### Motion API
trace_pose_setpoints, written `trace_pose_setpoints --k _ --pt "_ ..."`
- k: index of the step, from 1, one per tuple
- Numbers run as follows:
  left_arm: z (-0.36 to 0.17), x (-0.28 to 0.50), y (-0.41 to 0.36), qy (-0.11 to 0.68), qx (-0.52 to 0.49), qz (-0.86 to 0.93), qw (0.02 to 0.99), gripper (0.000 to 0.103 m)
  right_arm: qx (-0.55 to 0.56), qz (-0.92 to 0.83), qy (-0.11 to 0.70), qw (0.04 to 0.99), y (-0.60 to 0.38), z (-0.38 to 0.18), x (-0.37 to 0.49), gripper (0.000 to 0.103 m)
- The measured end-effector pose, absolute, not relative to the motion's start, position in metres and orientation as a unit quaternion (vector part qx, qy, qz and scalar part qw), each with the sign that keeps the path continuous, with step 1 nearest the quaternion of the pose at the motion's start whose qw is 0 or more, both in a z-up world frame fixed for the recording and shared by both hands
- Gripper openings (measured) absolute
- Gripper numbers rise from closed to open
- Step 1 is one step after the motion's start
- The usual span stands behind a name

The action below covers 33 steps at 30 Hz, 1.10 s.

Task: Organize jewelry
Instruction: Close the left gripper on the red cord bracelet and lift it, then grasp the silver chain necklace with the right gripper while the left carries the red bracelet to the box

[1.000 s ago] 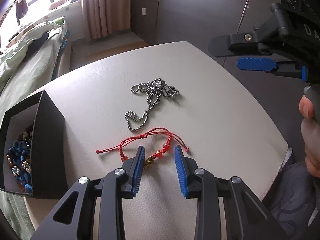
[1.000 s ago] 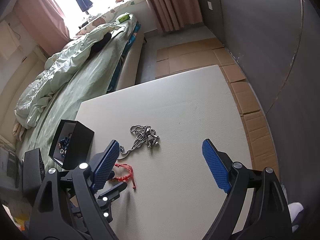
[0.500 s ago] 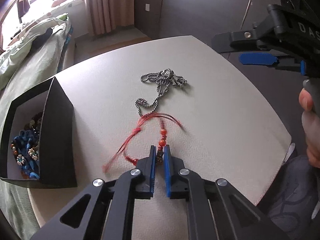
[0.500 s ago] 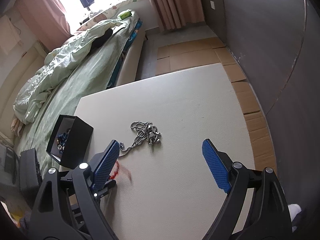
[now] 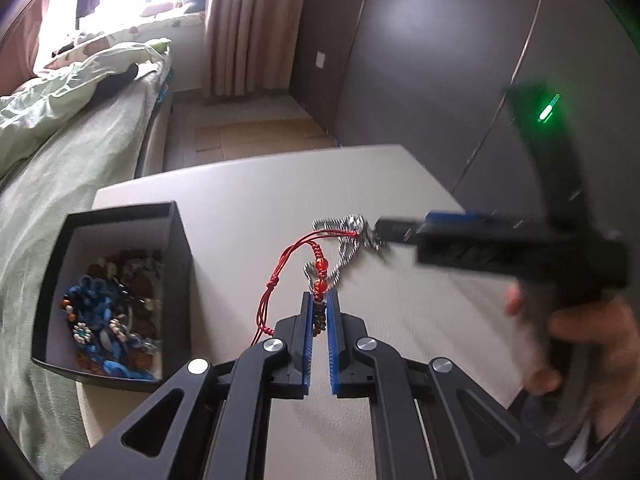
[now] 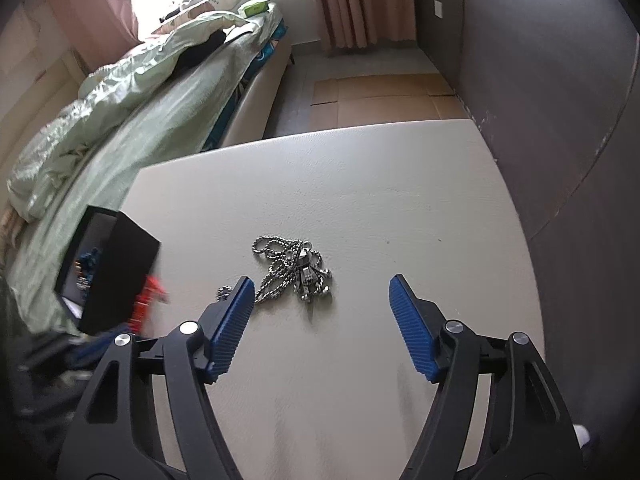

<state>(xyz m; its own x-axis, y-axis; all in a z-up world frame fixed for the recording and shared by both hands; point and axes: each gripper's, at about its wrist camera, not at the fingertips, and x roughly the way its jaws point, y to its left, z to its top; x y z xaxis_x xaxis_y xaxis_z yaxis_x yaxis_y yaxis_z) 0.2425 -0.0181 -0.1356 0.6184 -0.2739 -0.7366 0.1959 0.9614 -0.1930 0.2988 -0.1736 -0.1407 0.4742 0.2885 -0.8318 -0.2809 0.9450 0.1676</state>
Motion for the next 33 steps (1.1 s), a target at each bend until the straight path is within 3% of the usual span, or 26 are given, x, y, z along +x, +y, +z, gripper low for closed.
trace_pose_setpoints --k 14,17,19,21,33 --pt "-0.115 0.232 0.011 0.392 -0.086 -0.114 0.909 0.005 -0.079 0.141 0.473 0.866 -0.132 -0.167 0.316 0.065" --pt "-0.112 0.23 0.015 0.388 -0.092 -0.11 0.91 0.005 -0.095 0.144 0.465 0.868 -0.124 -0.169 0.314 0.051" --pt "-0.108 0.228 0.017 0.382 -0.097 -0.109 0.912 0.005 -0.1 0.16 0.465 0.865 -0.118 -0.168 0.312 0.03" --pt "-0.104 0.224 0.018 0.378 -0.101 -0.106 0.914 0.005 -0.105 0.17 0.468 0.861 -0.114 -0.167 0.31 0.017" --pt "-0.089 0.214 0.056 0.359 -0.143 -0.062 0.92 0.005 -0.024 0.197 0.467 0.862 -0.131 -0.13 0.295 0.015"
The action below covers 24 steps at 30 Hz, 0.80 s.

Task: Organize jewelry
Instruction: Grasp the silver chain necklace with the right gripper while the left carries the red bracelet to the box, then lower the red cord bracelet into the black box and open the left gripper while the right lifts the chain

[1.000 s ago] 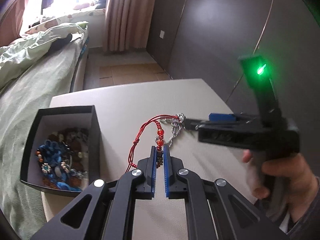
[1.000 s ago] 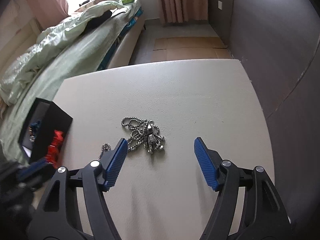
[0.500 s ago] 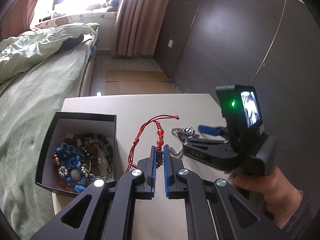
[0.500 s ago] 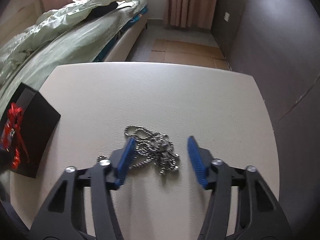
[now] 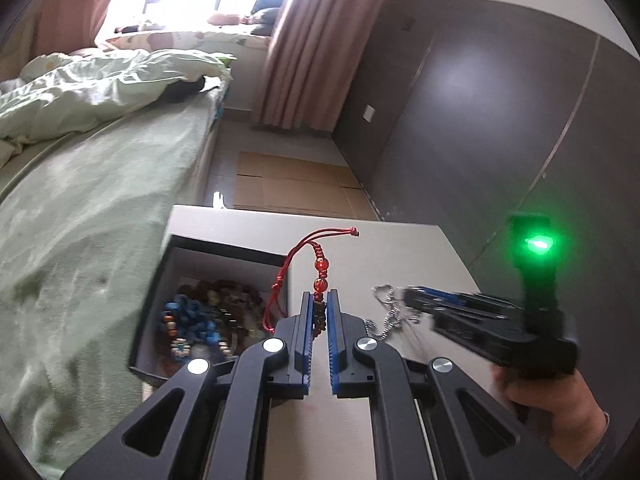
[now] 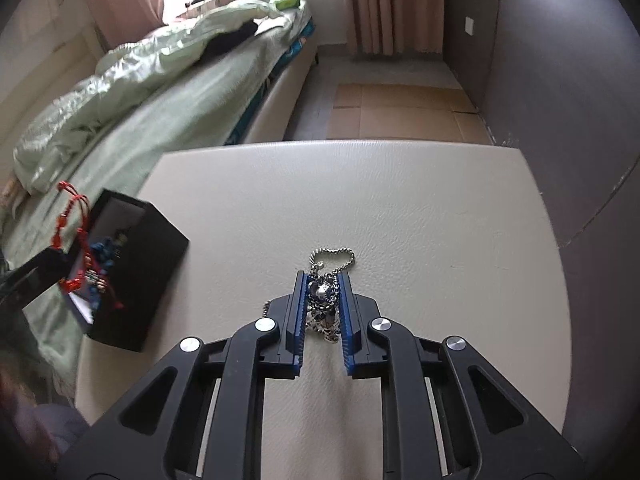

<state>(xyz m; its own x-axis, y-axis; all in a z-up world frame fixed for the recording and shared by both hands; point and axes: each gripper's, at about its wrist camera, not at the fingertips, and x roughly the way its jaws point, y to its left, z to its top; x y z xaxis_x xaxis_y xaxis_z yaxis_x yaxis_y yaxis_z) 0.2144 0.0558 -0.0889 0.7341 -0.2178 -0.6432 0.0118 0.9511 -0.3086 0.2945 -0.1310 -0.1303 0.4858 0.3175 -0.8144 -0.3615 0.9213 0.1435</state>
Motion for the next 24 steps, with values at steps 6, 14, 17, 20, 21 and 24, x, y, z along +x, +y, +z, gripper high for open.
trace_pose_setpoints --k 6,14,17,20,21,24 --pt "-0.089 0.207 0.079 0.36 -0.155 -0.032 0.919 0.005 0.001 0.208 0.436 0.876 -0.137 -0.102 0.275 0.015" --pt "-0.107 0.211 0.097 0.412 -0.187 -0.026 0.892 0.018 0.008 0.215 0.398 0.892 -0.126 -0.072 0.256 0.015" --pt "-0.098 0.202 0.102 0.391 -0.194 -0.019 0.899 0.053 0.012 0.221 0.388 0.894 -0.123 -0.065 0.25 0.015" --pt "-0.09 0.195 0.106 0.373 -0.197 -0.013 0.907 0.056 0.006 0.225 0.375 0.899 -0.119 -0.054 0.243 0.015" --pt "-0.088 0.193 0.108 0.371 -0.198 -0.009 0.907 0.056 0.0 0.225 0.368 0.902 -0.114 -0.048 0.241 0.015" --pt "-0.085 0.189 0.114 0.366 -0.205 0.001 0.908 0.056 -0.012 0.234 0.352 0.906 -0.103 -0.029 0.236 0.015"
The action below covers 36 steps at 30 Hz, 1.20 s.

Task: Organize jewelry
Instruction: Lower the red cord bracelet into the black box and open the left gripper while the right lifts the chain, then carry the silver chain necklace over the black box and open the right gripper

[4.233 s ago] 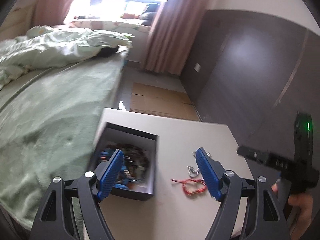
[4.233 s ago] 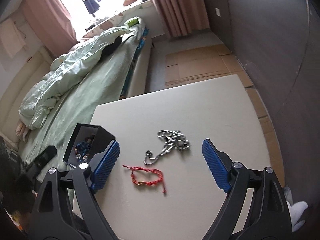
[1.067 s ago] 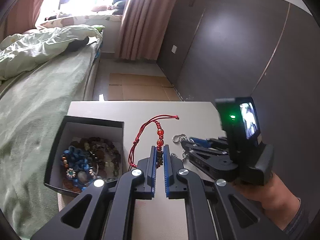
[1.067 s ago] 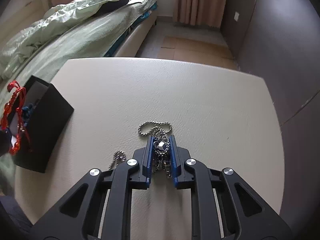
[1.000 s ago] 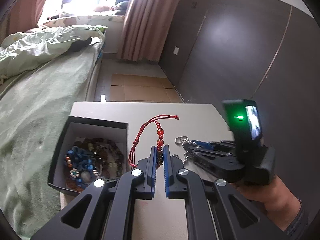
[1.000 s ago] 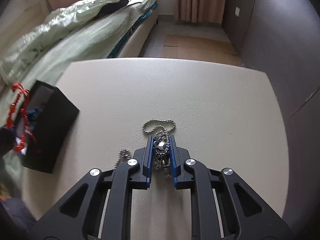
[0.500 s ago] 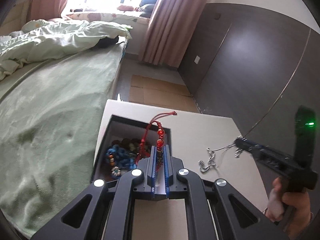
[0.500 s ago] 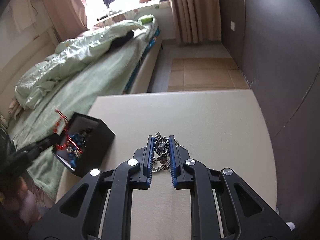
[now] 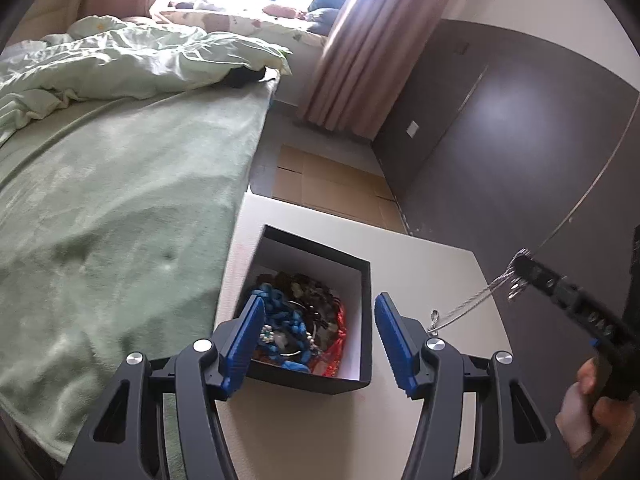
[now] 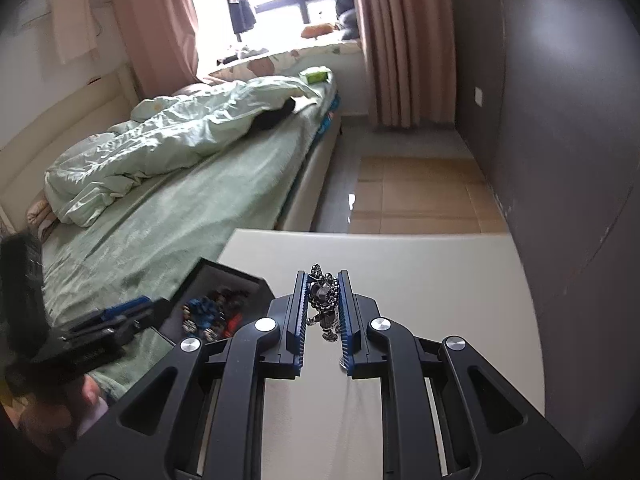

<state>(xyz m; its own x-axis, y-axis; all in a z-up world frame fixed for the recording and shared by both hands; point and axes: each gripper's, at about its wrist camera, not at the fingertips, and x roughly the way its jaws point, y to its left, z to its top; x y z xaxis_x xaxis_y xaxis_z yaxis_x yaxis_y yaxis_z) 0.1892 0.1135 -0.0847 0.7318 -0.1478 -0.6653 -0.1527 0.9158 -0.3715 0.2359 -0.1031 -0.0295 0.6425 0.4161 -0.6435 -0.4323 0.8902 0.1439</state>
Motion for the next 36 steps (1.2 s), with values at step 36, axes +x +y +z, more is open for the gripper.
trace_pose_setpoints --k 36 --pt "-0.069 0.164 0.16 0.32 -0.254 0.054 0.911 0.077 -0.082 0.29 0.242 0.922 0.001 0.105 0.205 0.014"
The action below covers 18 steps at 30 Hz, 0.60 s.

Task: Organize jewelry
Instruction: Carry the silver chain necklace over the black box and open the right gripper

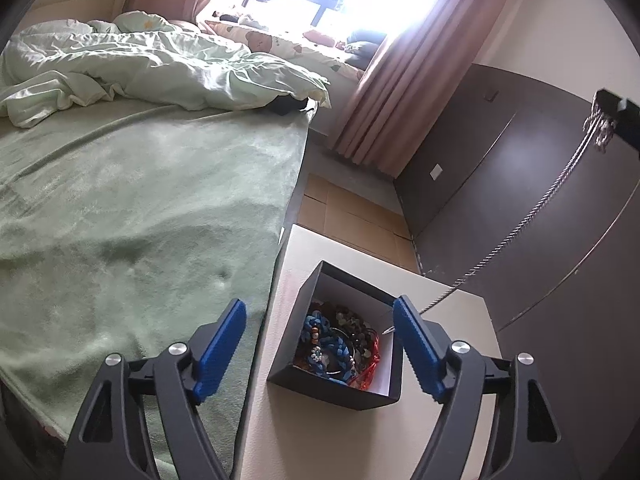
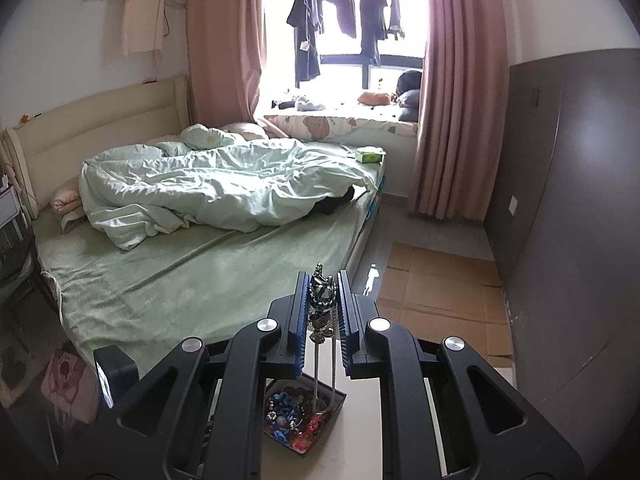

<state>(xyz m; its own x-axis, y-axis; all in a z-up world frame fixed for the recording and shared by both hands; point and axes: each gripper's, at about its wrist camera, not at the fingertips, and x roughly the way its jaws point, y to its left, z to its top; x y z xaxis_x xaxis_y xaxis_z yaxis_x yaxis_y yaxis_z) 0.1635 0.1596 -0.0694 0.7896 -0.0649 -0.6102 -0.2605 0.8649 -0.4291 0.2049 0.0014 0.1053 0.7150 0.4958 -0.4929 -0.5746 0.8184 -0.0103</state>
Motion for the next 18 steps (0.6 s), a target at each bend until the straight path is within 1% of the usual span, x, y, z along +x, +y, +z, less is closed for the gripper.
trace_pose_setpoints --k 1,3,4,5,11,14,15,16,17,18 --pt "-0.069 0.163 0.16 0.318 -0.256 0.054 0.911 0.078 -0.082 0.29 0.243 0.922 0.002 0.103 0.205 0.014" --pt "-0.069 0.163 0.161 0.316 -0.256 0.058 0.912 0.086 -0.084 0.29 0.247 0.921 0.003 0.098 0.206 0.014" --pt "-0.068 0.162 0.161 0.312 -0.256 0.063 0.913 0.088 -0.085 0.289 0.251 0.92 0.005 0.095 0.207 0.014" --pt "-0.068 0.161 0.162 0.31 -0.257 0.066 0.913 0.094 -0.086 0.288 0.255 0.919 0.006 0.091 0.208 0.014" --pt "-0.07 0.162 0.168 0.311 -0.273 0.074 0.908 0.094 -0.09 0.284 0.275 0.914 0.011 0.07 0.213 0.014" --pt "-0.071 0.162 0.168 0.312 -0.272 0.077 0.907 0.094 -0.094 0.289 0.306 0.902 0.017 0.056 0.218 0.014" --pt "-0.071 0.162 0.168 0.312 -0.271 0.077 0.907 0.094 -0.094 0.293 0.316 0.897 0.018 0.05 0.218 0.017" --pt "-0.071 0.163 0.167 0.312 -0.271 0.077 0.907 0.094 -0.095 0.296 0.323 0.894 0.019 0.045 0.218 0.029" --pt "-0.071 0.163 0.166 0.313 -0.27 0.078 0.907 0.094 -0.098 0.296 0.328 0.892 0.02 0.041 0.218 0.038" --pt "-0.071 0.163 0.166 0.313 -0.269 0.078 0.908 0.094 -0.097 0.295 0.329 0.892 0.019 0.039 0.217 0.056"
